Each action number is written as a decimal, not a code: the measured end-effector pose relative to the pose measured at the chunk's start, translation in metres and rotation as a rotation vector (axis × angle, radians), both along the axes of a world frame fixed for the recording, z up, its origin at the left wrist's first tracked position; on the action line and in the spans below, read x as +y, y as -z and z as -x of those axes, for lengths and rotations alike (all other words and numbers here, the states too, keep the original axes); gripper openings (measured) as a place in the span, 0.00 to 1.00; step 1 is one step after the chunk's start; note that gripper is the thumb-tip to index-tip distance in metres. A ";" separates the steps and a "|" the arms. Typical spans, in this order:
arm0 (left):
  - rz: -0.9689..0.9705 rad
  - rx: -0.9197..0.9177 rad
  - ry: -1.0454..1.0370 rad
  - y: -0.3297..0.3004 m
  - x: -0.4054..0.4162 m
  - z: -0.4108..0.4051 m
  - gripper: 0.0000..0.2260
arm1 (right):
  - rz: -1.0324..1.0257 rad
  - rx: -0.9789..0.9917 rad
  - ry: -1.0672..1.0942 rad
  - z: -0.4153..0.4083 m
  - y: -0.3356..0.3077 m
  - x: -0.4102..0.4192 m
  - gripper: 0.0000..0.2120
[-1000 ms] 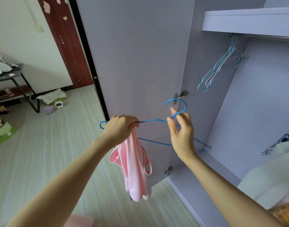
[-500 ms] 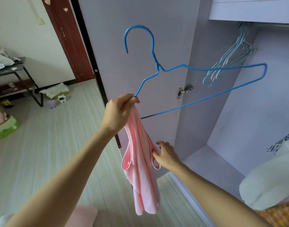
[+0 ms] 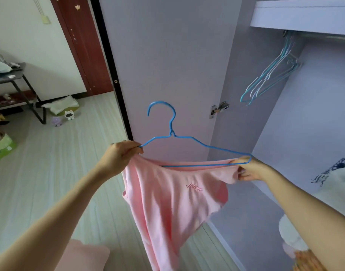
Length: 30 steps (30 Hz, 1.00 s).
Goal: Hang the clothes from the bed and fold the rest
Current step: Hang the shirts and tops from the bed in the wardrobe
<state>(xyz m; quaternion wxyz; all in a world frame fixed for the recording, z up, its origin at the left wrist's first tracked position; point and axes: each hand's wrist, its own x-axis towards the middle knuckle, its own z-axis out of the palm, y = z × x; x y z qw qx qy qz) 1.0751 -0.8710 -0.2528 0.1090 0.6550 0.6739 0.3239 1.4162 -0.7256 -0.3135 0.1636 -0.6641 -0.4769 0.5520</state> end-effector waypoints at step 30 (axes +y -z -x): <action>-0.105 0.032 -0.057 0.020 0.033 -0.025 0.07 | -0.422 0.322 -0.112 0.026 -0.093 0.017 0.17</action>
